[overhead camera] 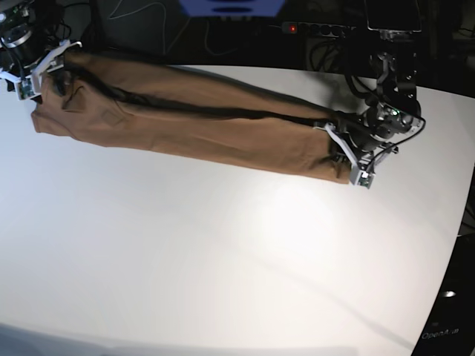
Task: Fold the T-shirt properly
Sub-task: 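Hold the strip with both grippers and straighten it along the table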
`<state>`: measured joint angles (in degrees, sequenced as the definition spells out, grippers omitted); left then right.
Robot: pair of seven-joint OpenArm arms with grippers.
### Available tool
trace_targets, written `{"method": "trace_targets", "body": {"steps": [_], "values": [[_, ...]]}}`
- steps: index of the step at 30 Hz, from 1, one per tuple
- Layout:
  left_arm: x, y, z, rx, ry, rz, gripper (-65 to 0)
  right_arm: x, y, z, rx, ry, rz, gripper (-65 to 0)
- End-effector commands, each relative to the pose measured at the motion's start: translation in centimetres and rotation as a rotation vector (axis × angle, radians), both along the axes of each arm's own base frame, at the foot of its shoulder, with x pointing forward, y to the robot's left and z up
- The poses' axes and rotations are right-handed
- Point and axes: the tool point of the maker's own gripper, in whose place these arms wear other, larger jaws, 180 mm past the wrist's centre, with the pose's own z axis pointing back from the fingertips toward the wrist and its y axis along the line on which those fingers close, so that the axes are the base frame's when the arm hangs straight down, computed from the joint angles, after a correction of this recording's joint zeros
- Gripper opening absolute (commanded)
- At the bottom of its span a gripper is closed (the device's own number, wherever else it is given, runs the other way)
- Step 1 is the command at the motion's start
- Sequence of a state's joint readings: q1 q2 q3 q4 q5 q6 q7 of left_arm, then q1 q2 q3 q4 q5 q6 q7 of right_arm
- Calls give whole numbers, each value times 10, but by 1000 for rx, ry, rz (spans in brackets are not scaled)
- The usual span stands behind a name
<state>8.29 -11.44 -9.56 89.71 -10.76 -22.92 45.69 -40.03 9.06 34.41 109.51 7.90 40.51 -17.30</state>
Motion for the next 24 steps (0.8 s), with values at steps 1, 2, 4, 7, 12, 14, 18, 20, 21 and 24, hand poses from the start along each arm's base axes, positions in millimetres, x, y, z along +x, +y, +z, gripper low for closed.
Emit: {"method": "trace_targets", "body": {"steps": [1, 2, 4, 7, 12, 14, 18, 20, 21, 24], "values": [[9, 6, 10, 6, -39, 5, -623, 9, -8, 16, -28, -55, 2, -355], [9, 6, 10, 6, -39, 5, -623, 12, -12, 19, -37, -64, -8, -357], [8, 6, 10, 6, -37, 5, -623, 13, -20, 23, -51, -77, -25, -360], [6, 11, 9, 20, -33, 3, -623, 23, -24, 24, -63, -78, -36, -434], [5, 13, 8, 26, -28, 2, -623, 30, -33, 16, -83, -5, -93, -650], [5, 13, 8, 26, -28, 2, -623, 29, -33, 14, -82, 7, -98, -647], [5, 12, 8, 21, -28, 3, -623, 25, -20, 3, -35, 18, -109, -647], [5, 10, 8, 19, -29, 1, -623, 20, -13, -13, 4, 49, -115, -647], [5, 10, 8, 19, -28, 1, -623, 17, -12, -22, 21, 73, -113, -647], [5, 10, 8, 19, -28, 1, -623, 9, -8, -47, 63, 138, -105, -647]]}}
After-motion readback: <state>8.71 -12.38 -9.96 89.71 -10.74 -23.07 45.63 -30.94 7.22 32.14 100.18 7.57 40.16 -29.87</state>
